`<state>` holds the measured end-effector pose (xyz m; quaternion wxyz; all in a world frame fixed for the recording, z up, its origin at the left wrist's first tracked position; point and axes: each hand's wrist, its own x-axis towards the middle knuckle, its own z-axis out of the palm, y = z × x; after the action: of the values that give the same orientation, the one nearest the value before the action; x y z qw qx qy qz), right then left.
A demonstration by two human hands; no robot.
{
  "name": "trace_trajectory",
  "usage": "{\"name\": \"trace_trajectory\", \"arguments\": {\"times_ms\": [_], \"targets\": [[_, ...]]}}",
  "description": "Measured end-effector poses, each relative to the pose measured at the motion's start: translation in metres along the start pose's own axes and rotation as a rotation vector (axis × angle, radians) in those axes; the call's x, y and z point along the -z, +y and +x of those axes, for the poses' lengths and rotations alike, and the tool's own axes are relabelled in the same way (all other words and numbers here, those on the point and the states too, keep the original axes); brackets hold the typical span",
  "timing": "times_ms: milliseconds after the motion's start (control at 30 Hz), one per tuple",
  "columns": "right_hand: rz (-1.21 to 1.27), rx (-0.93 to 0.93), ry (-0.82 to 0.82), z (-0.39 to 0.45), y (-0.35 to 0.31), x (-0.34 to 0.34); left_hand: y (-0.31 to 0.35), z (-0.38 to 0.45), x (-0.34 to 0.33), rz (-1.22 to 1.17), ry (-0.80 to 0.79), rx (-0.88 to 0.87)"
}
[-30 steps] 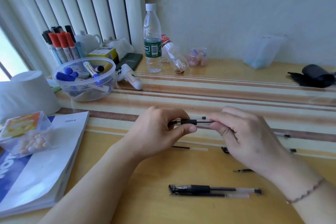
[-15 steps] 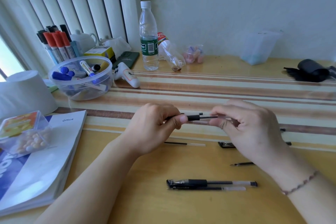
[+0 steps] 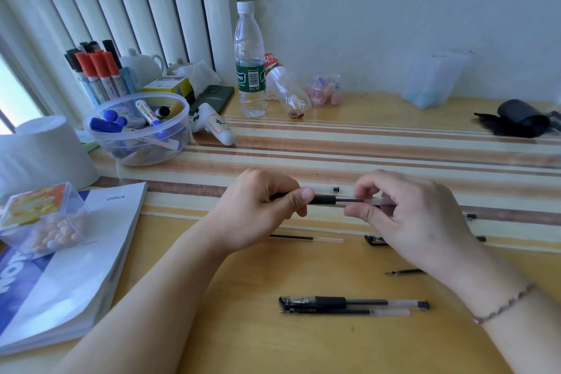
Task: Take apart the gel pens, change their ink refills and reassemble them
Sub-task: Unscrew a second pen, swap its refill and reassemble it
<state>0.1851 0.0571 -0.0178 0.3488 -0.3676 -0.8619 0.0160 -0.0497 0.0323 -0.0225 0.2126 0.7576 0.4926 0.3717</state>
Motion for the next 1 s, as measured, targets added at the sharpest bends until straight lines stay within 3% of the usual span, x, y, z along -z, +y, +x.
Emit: {"name": "trace_trajectory", "arguments": {"times_ms": [267, 367, 467, 567, 633, 733, 833, 900, 1000], "targets": [[-0.166, -0.042, -0.026, 0.003, 0.004, 0.011, -0.006, 0.001, 0.014, -0.115, 0.037, 0.024], [-0.338, -0.176, -0.033, 0.002, 0.024, 0.015, -0.014, 0.001, 0.026, -0.105, 0.139, 0.068], [-0.316, -0.348, 0.006, 0.001, 0.038, 0.018, -0.019, 0.001, 0.027, -0.104, 0.184, 0.098], [0.014, -0.364, 0.094, 0.003, 0.034, 0.018, -0.015, 0.001, 0.021, -0.104, 0.143, 0.074], [0.143, -0.257, 0.026, 0.004, 0.026, 0.017, -0.012, 0.001, 0.017, -0.098, 0.102, 0.041], [0.042, -0.137, -0.146, 0.001, 0.017, 0.012, -0.009, 0.001, 0.012, -0.083, 0.079, -0.014], [-0.010, -0.181, -0.188, 0.000, 0.020, 0.017, -0.011, 0.000, 0.013, -0.020, 0.082, 0.032], [-0.094, -0.215, -0.152, 0.002, 0.027, 0.024, -0.016, -0.001, 0.016, 0.104, 0.056, 0.083], [-0.098, -0.324, 0.005, 0.004, 0.035, 0.032, -0.016, -0.003, 0.016, 0.245, -0.141, 0.070]]}}
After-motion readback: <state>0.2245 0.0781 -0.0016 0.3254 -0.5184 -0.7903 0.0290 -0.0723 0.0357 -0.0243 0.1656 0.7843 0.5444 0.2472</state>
